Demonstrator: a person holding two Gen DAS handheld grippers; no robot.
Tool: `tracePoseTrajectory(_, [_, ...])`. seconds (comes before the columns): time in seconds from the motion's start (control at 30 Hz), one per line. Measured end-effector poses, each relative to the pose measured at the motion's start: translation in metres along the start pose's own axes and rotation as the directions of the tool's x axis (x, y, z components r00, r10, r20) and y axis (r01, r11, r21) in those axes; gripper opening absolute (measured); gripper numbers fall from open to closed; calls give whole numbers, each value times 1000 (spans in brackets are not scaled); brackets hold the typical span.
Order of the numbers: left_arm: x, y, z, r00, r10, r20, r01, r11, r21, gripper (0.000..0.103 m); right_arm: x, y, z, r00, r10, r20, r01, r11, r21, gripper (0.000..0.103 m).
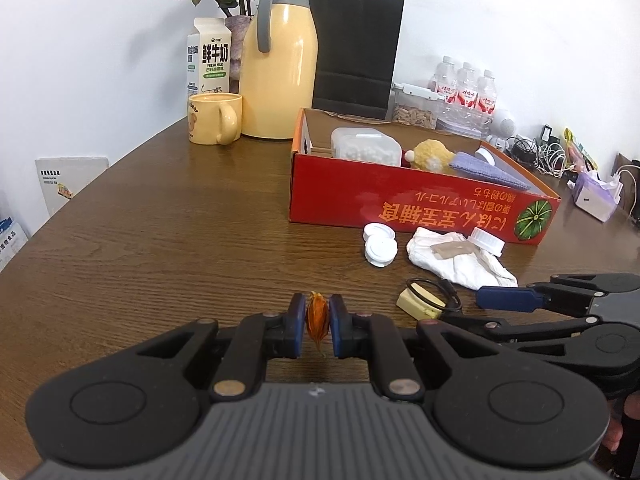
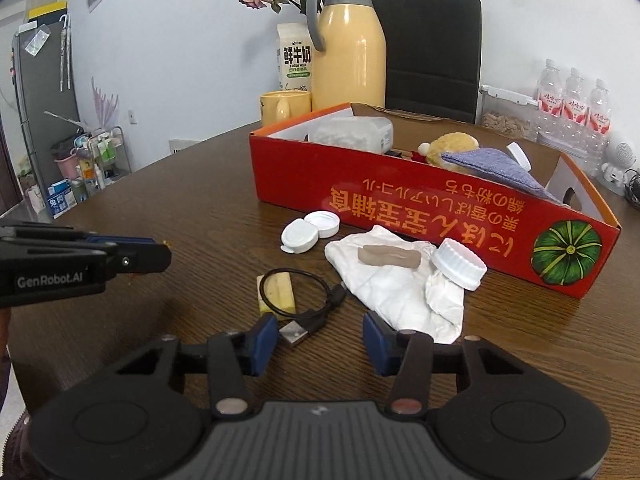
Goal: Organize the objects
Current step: 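Grasp the black cable with the right gripper, then carry the orange item and black cable over the box with both grippers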
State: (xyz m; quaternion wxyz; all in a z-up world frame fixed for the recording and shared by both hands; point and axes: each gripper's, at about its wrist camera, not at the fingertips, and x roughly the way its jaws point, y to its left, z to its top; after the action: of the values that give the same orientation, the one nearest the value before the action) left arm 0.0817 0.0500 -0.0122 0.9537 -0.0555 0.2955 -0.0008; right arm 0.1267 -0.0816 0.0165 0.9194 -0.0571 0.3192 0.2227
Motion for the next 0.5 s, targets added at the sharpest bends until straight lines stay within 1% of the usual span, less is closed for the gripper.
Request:
tracePoseTrajectory(0.1, [0, 2, 1, 1000, -3, 3, 3, 1000, -1, 14, 3, -2, 2, 1000, 13, 2, -13, 1000, 4, 44])
tracePoseTrajectory(0.2, [0, 4, 2, 1000, -2, 2, 2, 1000, -6, 14, 5, -3, 3, 1000, 21, 9, -21, 1000, -8, 34])
tracePoseTrajectory(0.27, [1, 6, 3, 1000, -1, 0, 1, 1000, -10, 14, 6, -2, 4, 1000, 20, 11, -20, 1000, -20, 23])
tracePoseTrajectory(0.5, [3, 6, 4, 1000, -2, 0, 2, 1000, -8, 14, 5, -2, 2, 1000, 12, 22, -11, 999, -30, 10])
